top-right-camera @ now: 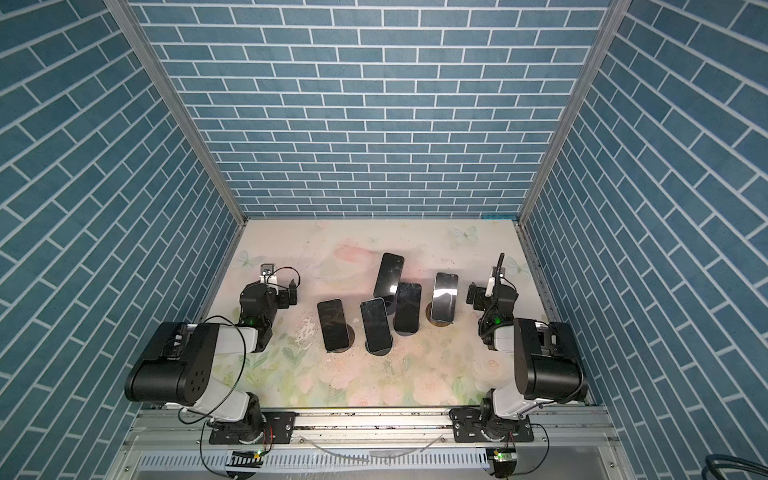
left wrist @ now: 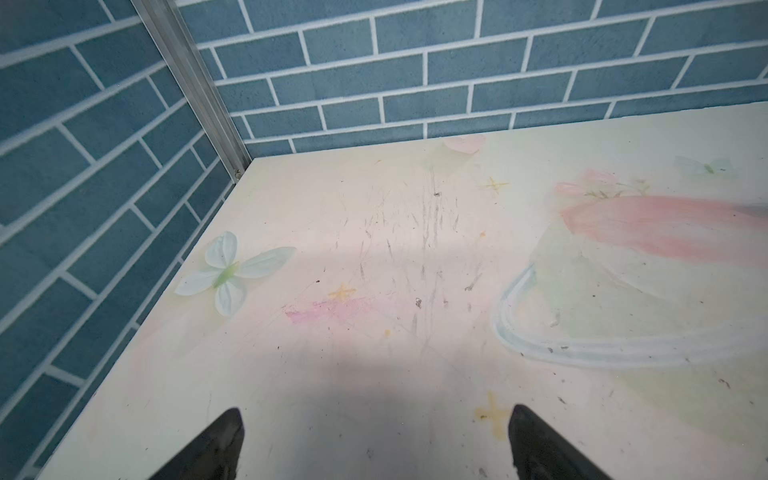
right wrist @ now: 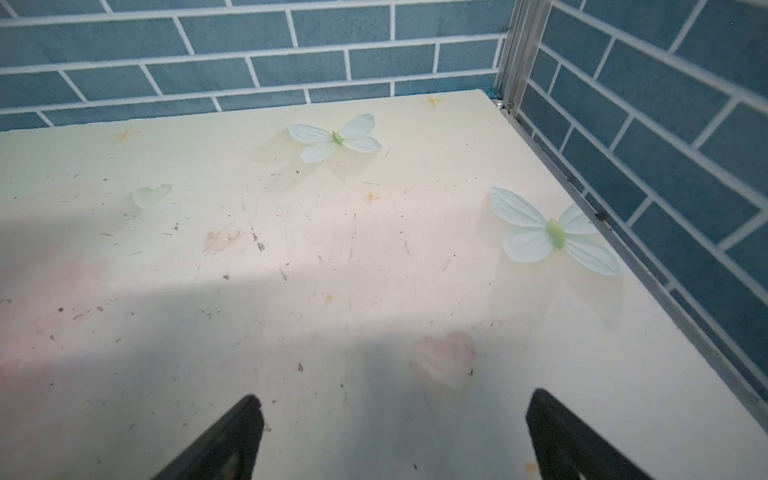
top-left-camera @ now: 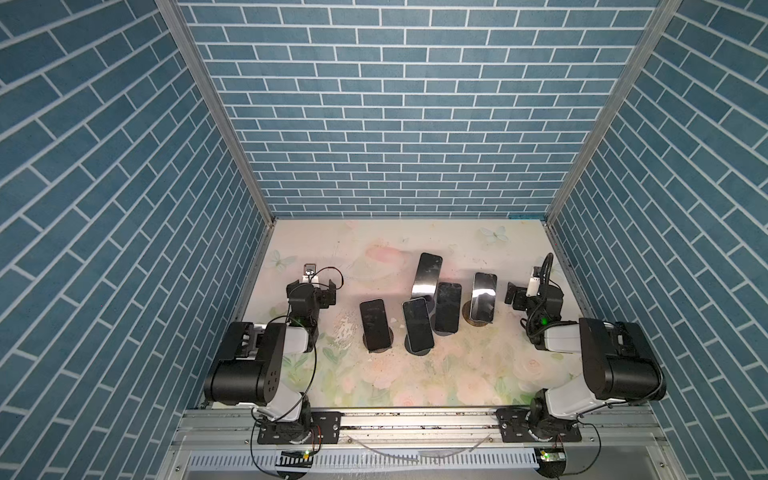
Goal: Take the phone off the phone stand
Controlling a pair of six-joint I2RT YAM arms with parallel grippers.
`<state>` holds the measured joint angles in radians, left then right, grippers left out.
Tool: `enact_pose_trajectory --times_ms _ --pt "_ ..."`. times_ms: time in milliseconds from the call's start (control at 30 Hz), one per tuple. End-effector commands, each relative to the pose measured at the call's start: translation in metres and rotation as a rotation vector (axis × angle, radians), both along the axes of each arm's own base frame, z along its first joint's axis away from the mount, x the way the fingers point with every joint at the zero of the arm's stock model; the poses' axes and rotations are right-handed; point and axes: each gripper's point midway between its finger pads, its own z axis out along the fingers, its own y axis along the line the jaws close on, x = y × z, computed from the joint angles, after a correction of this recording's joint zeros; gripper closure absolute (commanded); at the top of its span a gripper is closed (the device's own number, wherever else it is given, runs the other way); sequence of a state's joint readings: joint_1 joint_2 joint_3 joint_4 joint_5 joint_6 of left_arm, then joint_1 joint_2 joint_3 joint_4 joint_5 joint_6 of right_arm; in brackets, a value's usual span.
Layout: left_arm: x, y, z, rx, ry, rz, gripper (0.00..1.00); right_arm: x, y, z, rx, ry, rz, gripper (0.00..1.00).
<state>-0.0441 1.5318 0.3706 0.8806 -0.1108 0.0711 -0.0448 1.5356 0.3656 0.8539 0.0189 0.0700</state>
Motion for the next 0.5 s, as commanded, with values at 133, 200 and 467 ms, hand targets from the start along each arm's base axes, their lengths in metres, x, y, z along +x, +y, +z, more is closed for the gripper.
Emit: enact_pose_trajectory --times_ms 133,200,467 --pt "0.0032 0.0021 0.0043 -0.002 -0.013 0.009 0.00 0.0059 -0.0115 0.0124 -0.029 -0.048 -0.065 0.01" --pt "0.0029 0.0024 0.0040 -0.002 -0.012 0.010 0.00 0.0071 -0.0093 0.0121 -0.029 -0.042 -0.050 0.01" --pt "0.0029 0.0024 0.0037 -0.001 -0.011 0.010 0.00 0.0072 -0.0088 0.0118 -0.028 -0.040 -0.047 0.01"
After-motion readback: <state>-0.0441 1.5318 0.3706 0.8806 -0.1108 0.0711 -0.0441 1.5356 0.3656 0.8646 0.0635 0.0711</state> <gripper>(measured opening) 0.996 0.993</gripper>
